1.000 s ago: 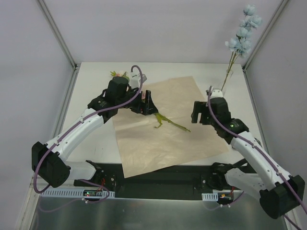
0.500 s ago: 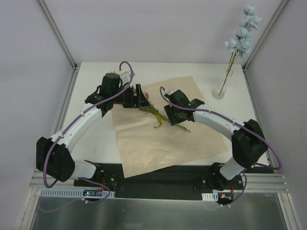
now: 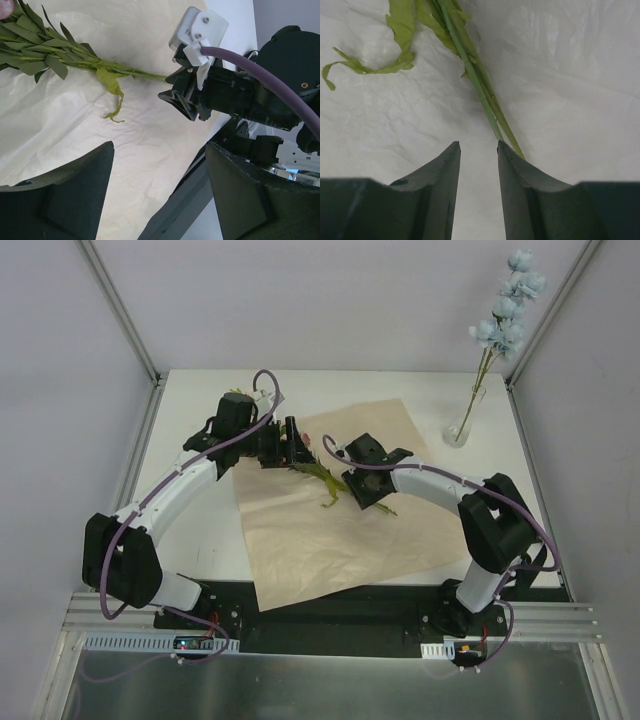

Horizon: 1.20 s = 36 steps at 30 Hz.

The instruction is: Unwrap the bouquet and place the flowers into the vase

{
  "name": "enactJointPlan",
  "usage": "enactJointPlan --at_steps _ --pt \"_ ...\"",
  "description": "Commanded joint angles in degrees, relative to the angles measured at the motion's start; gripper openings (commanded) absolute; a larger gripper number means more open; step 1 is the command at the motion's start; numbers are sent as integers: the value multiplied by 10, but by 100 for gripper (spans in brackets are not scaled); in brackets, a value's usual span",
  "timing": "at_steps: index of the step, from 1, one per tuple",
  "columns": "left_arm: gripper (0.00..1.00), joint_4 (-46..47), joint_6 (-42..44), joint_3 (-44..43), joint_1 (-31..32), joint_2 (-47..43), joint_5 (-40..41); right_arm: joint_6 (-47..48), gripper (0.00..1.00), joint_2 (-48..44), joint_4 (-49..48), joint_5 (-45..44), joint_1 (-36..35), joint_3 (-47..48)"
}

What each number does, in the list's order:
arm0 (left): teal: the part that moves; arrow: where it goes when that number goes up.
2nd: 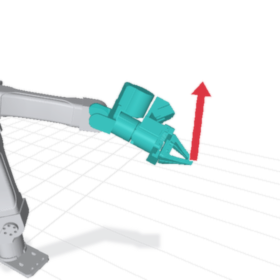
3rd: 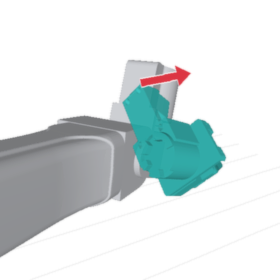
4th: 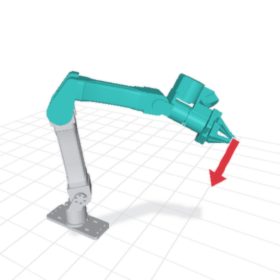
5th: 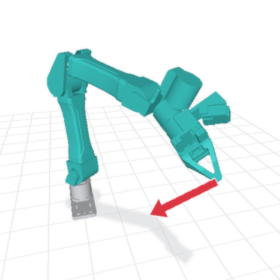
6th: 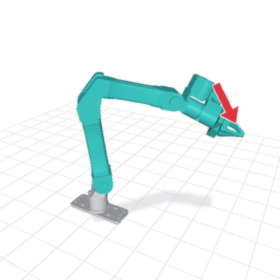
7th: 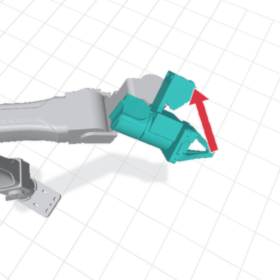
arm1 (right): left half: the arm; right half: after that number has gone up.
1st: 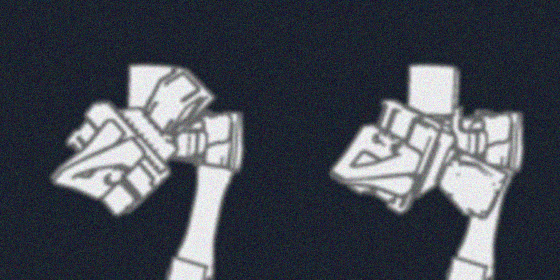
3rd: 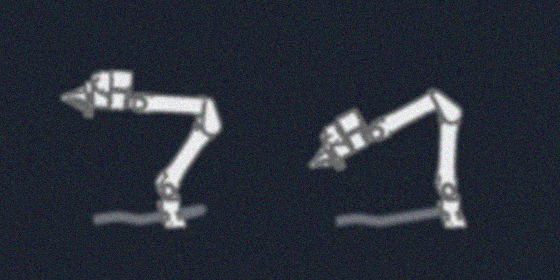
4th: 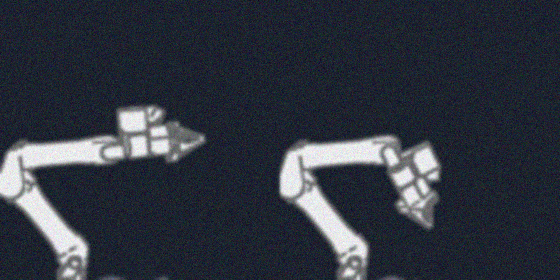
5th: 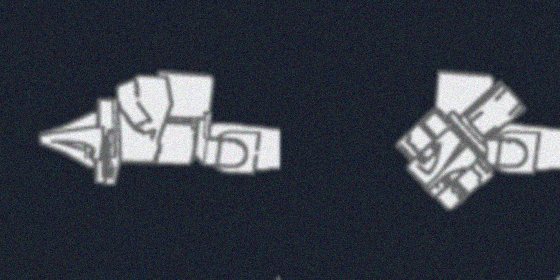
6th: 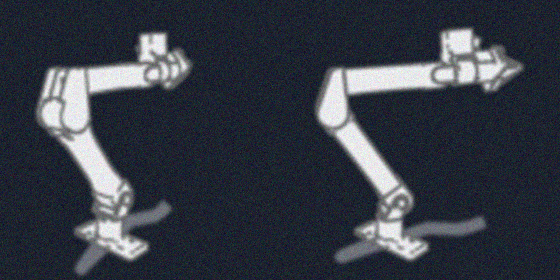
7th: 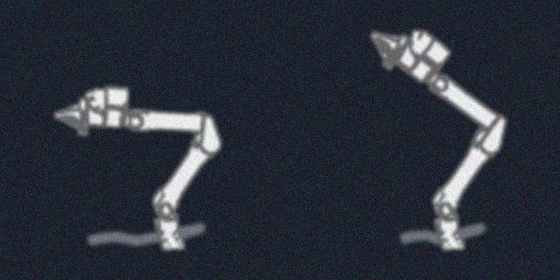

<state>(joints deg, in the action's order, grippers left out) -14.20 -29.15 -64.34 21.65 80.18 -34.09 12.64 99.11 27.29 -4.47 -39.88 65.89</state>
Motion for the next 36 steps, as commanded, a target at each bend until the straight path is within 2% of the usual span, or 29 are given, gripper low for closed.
enactJointPlan --at_steps 1,9,11,12,15,17,21,26,32,34,36 --pt "72 20 -8 4 -6 9 -27 36 40 17 -18 10 13 6" --pt "72 22 -10 4 -6 18 -31 62 38 46 -38 57 31 13" --pt "72 22 -12 4 -6 23 -37 69 33 53 -36 73 31 18" --pt "72 23 -11 4 -6 23 -36 69 28 53 -33 73 29 20" --pt "72 23 -8 4 -6 23 -31 64 20 28 -40 53 18 5" --pt "72 22 -9 4 -6 23 -33 53 15 -6 -43 54 17 -7" --pt "71 22 -7 6 -6 23 -29 32 1 -73 -29 79 17 -13" --pt "71 22 -10 5 -6 23 -32 0 1 -117 -25 163 15 -23" --pt "71 22 -10 6 -6 16 -27 -26 9 -110 -40 202 3 -54" --pt "71 22 -12 5 -6 19 -33 -44 19 -104 -50 228 -2 -62" --pt "71 24 -14 4 -7 22 -36 -60 37 -99 -71 228 -2 -71"
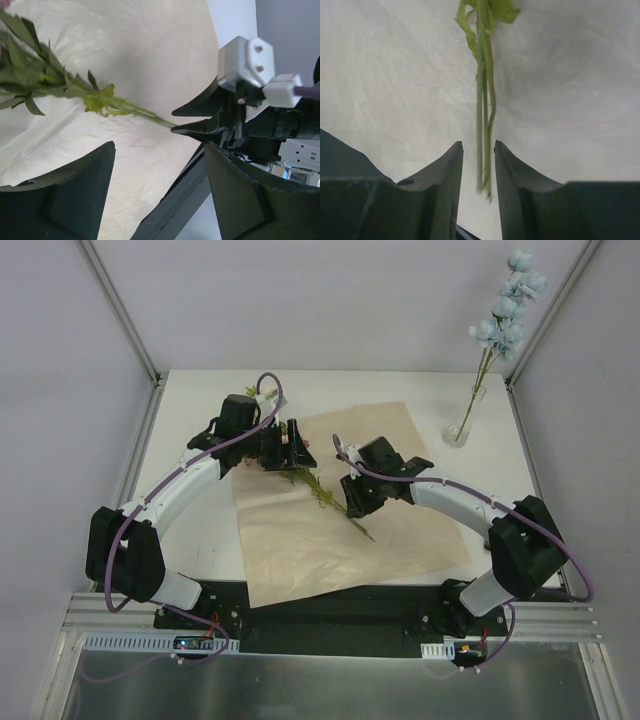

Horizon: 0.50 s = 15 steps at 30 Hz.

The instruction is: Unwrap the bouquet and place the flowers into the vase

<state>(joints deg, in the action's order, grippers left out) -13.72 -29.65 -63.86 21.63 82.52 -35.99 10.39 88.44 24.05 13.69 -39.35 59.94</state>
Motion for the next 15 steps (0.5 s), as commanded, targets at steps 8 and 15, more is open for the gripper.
enactJointPlan --at_steps 8,15 --pt "71 24 -16 5 -11 -6 -18 -40 42 72 -30 -2 -8 68" --pt "71 26 -18 5 -14 -11 -22 11 35 200 27 25 -18 201"
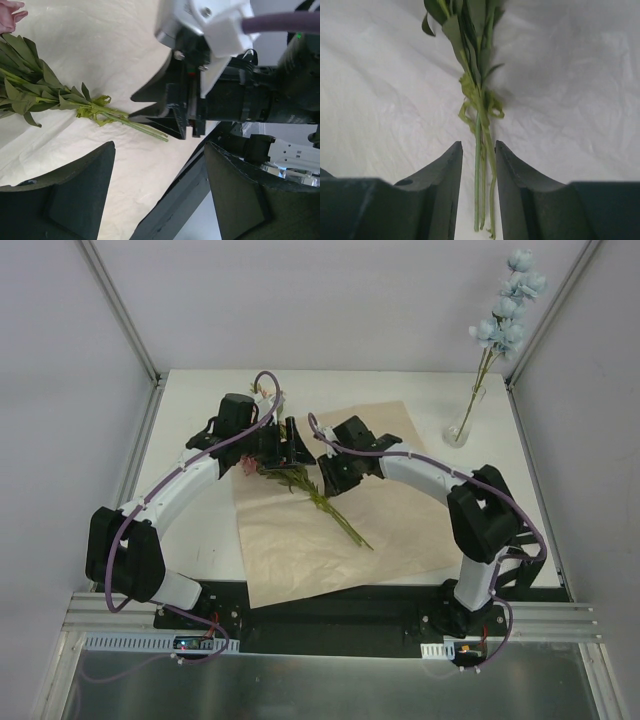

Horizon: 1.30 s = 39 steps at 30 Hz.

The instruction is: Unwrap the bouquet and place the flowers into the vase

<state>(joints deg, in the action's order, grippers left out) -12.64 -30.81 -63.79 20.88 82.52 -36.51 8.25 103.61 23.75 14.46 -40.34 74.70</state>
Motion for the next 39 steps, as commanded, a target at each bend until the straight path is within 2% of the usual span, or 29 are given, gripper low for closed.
enactJointPlan --at_steps 1,13,20,35,39 --pt "71 16 -7 4 -8 -12 -18 33 34 58 39 17 -9 70" --pt "75 24 -15 9 -14 -12 -28 48 27 104 52 23 -26 101" --pt "73 29 -19 11 -15 -13 -32 67 27 137 89 -14 -30 132" --pt "73 34 -22 13 -15 -11 -37 87 26 170 107 -20 -38 161" --pt "73 34 -22 14 -15 -11 -36 92 13 170 113 -48 -45 169"
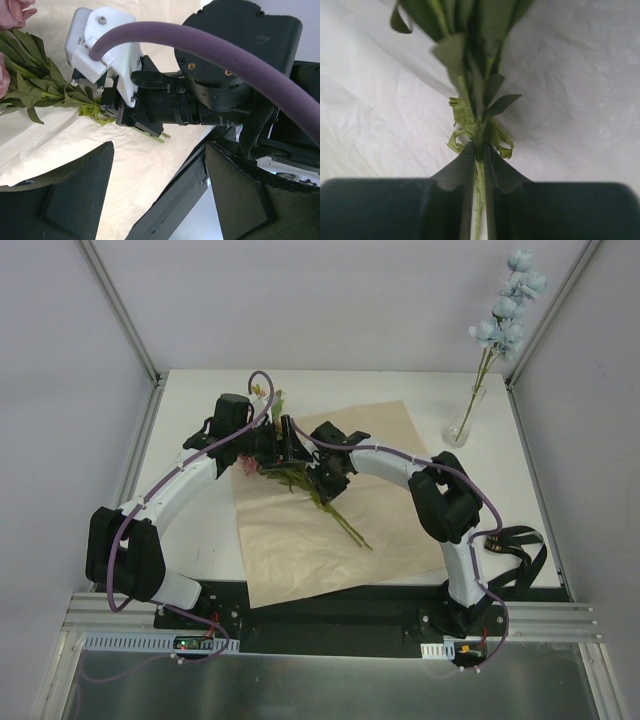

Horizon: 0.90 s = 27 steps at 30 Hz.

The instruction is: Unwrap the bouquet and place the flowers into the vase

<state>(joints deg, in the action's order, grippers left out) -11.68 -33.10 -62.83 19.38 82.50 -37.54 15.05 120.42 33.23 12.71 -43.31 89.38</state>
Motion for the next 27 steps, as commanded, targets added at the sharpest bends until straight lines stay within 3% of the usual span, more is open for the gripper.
enactJointPlan --at_steps 1,3,12,18,27 --pt "73 25 1 4 0 -12 -26 24 6 -12 16 -50 -19 22" --pt "73 25 0 4 -1 -12 -25 16 1 -33 8 -56 -19 21" --pt "75 27 1 8 -6 -23 -17 2 1 -161 3 -92 -18 9" --pt "79 60 -17 11 -6 -9 -76 -18 1 -202 -2 -114 -13 -20" --pt "78 107 -59 35 -6 -1 -109 -143 1 -340 -122 -101 -13 -155"
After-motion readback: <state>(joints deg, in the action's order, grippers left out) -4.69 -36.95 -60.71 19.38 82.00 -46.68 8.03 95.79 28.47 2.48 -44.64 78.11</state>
